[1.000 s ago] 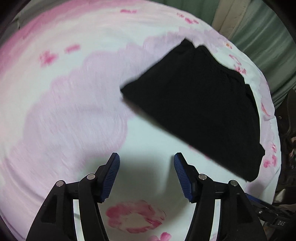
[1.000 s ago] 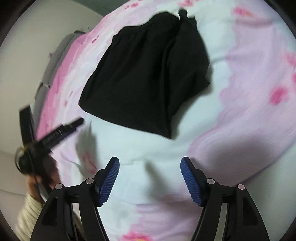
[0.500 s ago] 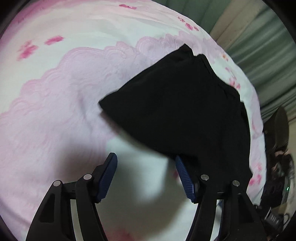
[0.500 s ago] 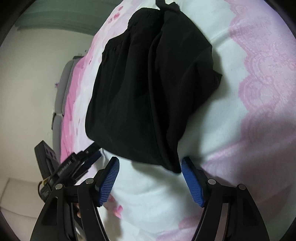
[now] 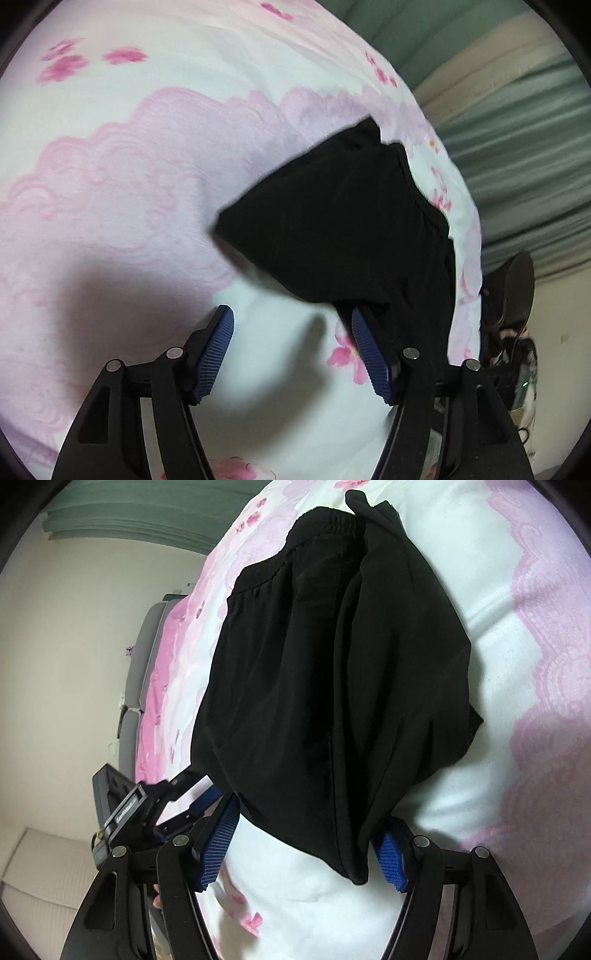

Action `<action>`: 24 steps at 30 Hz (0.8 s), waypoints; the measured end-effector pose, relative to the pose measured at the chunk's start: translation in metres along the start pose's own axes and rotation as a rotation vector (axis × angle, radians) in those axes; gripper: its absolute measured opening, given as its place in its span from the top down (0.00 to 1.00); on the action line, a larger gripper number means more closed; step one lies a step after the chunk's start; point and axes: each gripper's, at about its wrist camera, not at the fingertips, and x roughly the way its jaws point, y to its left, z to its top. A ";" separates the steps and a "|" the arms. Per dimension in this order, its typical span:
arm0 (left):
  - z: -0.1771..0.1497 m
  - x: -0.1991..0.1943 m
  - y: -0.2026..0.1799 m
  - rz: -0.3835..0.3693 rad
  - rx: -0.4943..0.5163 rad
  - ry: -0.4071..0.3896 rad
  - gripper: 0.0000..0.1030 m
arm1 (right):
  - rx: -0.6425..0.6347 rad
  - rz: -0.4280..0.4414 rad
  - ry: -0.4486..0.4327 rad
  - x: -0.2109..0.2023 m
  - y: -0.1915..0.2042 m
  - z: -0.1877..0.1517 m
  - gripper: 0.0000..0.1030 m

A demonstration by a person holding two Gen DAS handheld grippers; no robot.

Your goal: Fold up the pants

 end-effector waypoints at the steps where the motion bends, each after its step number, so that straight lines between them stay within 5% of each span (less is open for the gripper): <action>1: 0.003 -0.001 0.002 -0.009 -0.015 -0.012 0.34 | 0.005 0.003 0.002 0.001 0.000 -0.002 0.32; 13: 0.042 0.050 0.006 -0.142 -0.238 -0.049 0.33 | 0.044 -0.005 0.001 0.008 -0.007 0.001 0.32; 16: 0.044 0.057 0.003 -0.133 -0.257 -0.036 0.55 | 0.094 0.012 -0.012 0.011 -0.012 0.009 0.32; 17: 0.045 0.061 0.002 -0.127 -0.259 -0.022 0.71 | 0.112 0.013 -0.019 0.011 -0.014 0.010 0.34; 19: 0.042 0.064 0.003 -0.132 -0.271 -0.003 0.75 | 0.127 0.008 -0.030 0.010 -0.014 0.014 0.39; 24: 0.038 0.044 -0.019 -0.058 -0.180 -0.014 0.85 | 0.123 -0.028 -0.012 0.008 -0.014 0.023 0.75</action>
